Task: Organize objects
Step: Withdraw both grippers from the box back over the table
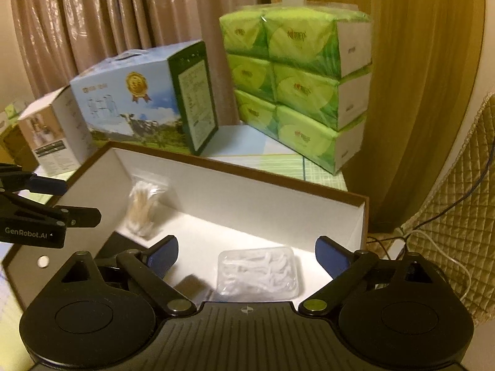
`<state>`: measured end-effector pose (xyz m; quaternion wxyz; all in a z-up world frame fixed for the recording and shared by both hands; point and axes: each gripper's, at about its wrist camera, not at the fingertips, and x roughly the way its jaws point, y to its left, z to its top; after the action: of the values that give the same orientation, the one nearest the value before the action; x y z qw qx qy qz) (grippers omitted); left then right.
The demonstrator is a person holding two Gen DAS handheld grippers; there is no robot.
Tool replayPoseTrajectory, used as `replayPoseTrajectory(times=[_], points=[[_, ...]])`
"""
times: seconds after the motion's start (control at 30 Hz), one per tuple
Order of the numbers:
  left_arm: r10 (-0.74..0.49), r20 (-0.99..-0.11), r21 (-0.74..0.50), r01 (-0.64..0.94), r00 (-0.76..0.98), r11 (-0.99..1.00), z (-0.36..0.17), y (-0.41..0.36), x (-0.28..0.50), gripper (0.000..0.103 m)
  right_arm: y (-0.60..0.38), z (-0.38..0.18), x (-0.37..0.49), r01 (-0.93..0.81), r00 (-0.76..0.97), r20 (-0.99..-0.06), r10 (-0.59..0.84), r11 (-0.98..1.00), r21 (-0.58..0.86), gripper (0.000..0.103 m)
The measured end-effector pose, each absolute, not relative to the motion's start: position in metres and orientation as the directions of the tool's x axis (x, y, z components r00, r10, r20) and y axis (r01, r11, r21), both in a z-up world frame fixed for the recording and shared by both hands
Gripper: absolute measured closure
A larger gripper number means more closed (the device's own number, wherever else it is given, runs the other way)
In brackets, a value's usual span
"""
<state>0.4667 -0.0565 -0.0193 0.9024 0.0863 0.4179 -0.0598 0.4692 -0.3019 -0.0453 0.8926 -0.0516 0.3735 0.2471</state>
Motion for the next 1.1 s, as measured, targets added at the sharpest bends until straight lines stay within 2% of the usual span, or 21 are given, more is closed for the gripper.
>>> replayPoseTrajectory(times=[0.6,1.1], points=[[-0.060,-0.722,0.020,0.107,0.689,0.994,0.027,-0.043,0.380,0.029,-0.323,-0.013,0.397,-0.488,0.597,-0.650,0.471,0.856,0.173,0.009],[-0.041,-0.725,-0.038,0.020,0.687,0.999,0.033,-0.021,0.296,0.027,-0.323,-0.001,0.332,-0.527,0.575,-0.634,0.516,0.827,0.195,0.009]])
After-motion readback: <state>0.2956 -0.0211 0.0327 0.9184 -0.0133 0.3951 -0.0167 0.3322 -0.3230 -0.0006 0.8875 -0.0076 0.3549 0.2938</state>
